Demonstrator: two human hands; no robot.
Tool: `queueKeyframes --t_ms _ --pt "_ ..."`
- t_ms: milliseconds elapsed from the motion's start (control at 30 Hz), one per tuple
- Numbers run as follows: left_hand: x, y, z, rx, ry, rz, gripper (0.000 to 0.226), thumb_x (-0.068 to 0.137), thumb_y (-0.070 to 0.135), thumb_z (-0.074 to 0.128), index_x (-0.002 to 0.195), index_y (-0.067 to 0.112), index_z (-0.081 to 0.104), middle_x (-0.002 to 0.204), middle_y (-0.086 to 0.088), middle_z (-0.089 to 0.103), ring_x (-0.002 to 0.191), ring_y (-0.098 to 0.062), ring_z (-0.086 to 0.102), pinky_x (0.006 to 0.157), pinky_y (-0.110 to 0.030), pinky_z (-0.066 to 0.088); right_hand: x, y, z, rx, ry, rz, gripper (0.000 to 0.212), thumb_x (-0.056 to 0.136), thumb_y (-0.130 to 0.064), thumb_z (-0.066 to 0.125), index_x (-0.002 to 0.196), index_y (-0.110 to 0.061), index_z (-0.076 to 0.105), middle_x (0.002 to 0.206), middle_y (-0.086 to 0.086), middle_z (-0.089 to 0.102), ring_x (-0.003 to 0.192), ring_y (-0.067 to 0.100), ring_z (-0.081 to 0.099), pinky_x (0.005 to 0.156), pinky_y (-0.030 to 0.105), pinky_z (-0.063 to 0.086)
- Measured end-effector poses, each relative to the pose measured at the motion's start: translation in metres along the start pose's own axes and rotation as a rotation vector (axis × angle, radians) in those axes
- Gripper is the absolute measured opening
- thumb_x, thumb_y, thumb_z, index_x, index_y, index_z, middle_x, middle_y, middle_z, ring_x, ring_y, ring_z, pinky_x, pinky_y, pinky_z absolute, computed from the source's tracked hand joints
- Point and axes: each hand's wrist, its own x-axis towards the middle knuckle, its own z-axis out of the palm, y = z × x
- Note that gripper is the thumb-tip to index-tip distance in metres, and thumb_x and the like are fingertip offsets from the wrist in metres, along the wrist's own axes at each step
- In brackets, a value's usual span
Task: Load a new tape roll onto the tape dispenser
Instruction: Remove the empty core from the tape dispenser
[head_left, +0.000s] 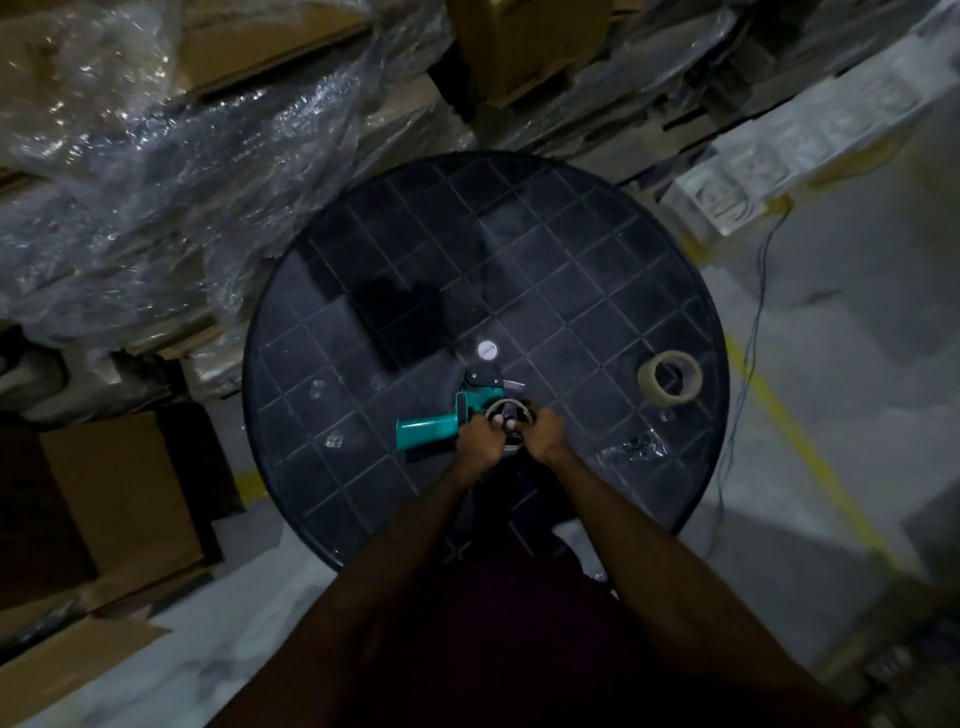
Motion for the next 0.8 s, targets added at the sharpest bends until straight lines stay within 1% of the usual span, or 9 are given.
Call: queueKeyframes --t_ms 100,133,167,233,300,433,500,600,800 --pt "0.004 0.002 0.002 0.024 -0.001 0.004 0.042 0.102 0.029 0.046 0.124 -0.006 0.053 0.127 -0.028 0.061 0.12 -0.043 0.057 0.098 -0.043 0.045 0.044 0.045 0.02 0.068 -0.025 0.041 0.042 0.062 -0.038 0.082 0.098 -0.019 0.071 0.093 0.006 0.077 0.087 0.023 0.073 0.083 0.045 0.059" --pt "0.004 0.004 0.001 0.027 -0.01 0.002 0.04 0.101 0.027 0.047 0.123 -0.006 0.055 0.127 -0.028 0.061 0.121 -0.043 0.056 0.099 -0.043 0.045 0.05 0.05 0.023 0.085 -0.023 0.071 0.041 0.06 -0.039 0.083 0.093 -0.018 0.07 0.09 0.005 0.077 0.084 0.021 0.073 0.079 0.046 0.06" --pt "0.005 0.005 0.001 0.021 -0.009 -0.003 0.039 0.1 0.025 0.048 0.121 -0.007 0.056 0.126 -0.028 0.061 0.12 -0.042 0.057 0.099 -0.042 0.045 0.045 0.042 0.02 0.086 -0.016 0.098 0.035 0.062 -0.033 0.084 0.088 -0.017 0.069 0.089 0.005 0.076 0.081 0.02 0.072 0.077 0.045 0.06" --pt "0.008 0.007 0.001 0.013 0.004 -0.034 0.04 0.099 0.027 0.052 0.119 -0.007 0.059 0.125 -0.028 0.063 0.12 -0.041 0.058 0.097 -0.041 0.046 0.023 0.01 0.006 0.089 -0.007 0.13 0.024 0.07 -0.018 0.083 0.087 -0.011 0.069 0.087 0.006 0.073 0.076 0.017 0.066 0.069 0.034 0.057" --pt "0.009 0.01 0.003 0.004 0.026 -0.075 0.041 0.097 0.03 0.055 0.117 -0.006 0.061 0.123 -0.026 0.065 0.118 -0.04 0.06 0.096 -0.039 0.048 0.014 -0.003 -0.002 0.075 0.009 0.155 0.022 0.073 -0.015 0.082 0.088 -0.003 0.071 0.08 0.005 0.069 0.072 0.014 0.06 0.062 0.027 0.048" --pt "0.008 0.016 0.003 -0.023 0.065 -0.124 0.044 0.091 0.034 0.064 0.114 -0.003 0.064 0.12 -0.023 0.067 0.115 -0.037 0.063 0.093 -0.038 0.05 0.018 0.002 0.004 0.046 0.052 0.2 0.02 0.072 -0.018 0.08 0.086 -0.006 0.073 0.084 0.01 0.074 0.075 0.016 0.065 0.066 0.029 0.053" --pt "0.007 0.018 0.003 -0.034 0.074 -0.142 0.045 0.089 0.036 0.068 0.112 -0.003 0.064 0.118 -0.022 0.068 0.113 -0.036 0.064 0.092 -0.037 0.051 0.017 -0.001 0.004 0.028 0.065 0.209 0.018 0.073 -0.017 0.079 0.086 -0.005 0.074 0.085 0.009 0.074 0.076 0.015 0.066 0.065 0.026 0.049" --pt "0.009 0.017 0.002 -0.032 0.079 -0.142 0.046 0.087 0.038 0.069 0.109 -0.003 0.065 0.115 -0.021 0.069 0.11 -0.035 0.065 0.09 -0.036 0.052 0.015 -0.005 -0.001 0.039 0.082 0.204 0.016 0.073 -0.016 0.079 0.083 -0.004 0.074 0.077 0.006 0.068 0.071 0.012 0.06 0.063 0.024 0.044" --pt "0.009 0.017 0.001 -0.07 0.114 -0.131 0.046 0.082 0.034 0.075 0.108 -0.002 0.065 0.112 -0.019 0.07 0.107 -0.034 0.066 0.089 -0.036 0.053 0.012 -0.006 -0.001 0.036 0.127 0.208 0.013 0.076 -0.012 0.078 0.076 -0.001 0.072 0.07 0.005 0.062 0.067 0.012 0.055 0.061 0.027 0.043"
